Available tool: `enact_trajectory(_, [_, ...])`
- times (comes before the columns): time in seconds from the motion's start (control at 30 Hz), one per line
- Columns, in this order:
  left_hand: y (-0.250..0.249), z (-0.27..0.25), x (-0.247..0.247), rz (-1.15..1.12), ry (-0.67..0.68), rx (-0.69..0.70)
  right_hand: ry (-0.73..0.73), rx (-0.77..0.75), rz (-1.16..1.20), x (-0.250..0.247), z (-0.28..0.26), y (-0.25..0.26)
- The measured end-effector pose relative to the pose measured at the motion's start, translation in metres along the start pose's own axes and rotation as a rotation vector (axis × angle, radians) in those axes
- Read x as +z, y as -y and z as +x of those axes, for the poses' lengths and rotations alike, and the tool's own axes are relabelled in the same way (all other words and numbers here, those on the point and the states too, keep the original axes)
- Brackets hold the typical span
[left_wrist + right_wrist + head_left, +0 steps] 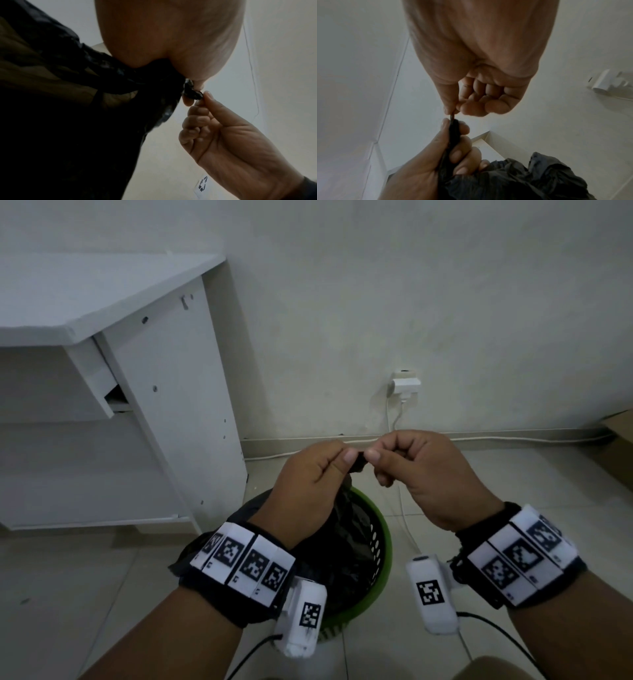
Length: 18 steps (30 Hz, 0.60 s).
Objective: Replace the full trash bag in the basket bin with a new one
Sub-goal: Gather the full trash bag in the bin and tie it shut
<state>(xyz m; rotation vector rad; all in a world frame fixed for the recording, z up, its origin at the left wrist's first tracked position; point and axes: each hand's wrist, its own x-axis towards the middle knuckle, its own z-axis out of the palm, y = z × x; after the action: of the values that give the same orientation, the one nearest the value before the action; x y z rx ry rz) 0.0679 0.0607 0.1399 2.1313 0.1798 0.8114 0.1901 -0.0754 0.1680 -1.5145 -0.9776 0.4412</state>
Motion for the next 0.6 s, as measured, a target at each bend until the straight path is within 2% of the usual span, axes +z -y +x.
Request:
enact_trajectory(0.1, [0.008,-0.005,-0.001,0.034,-0.035,0.016,0.082,0.005,-0.036,0.002,0.0,-0.003])
enact_trajectory(0.27, [0.019,-0.014,-0.004,0.069,-0.062,0.035,0.159,-0.004,-0.245,-0.003,0.0,-0.008])
enact_trajectory(0.33, [0.024,-0.019,-0.005,0.064,-0.062,0.008,0.178,-0.023,-0.375,-0.004,0.0,-0.009])
enact_trajectory(0.4, [0.027,-0.023,-0.004,0.042,-0.052,-0.045,0.159,-0.026,-0.411,-0.005,0.0,-0.012])
enact_trajectory(0.5, [0.032,-0.027,-0.003,0.012,-0.073,-0.097,0.075,0.015,-0.267,-0.004,0.001,-0.021])
enact_trajectory(0.6, [0.031,-0.026,-0.003,-0.052,-0.065,-0.125,-0.002,0.095,0.088,0.004,0.004,-0.03])
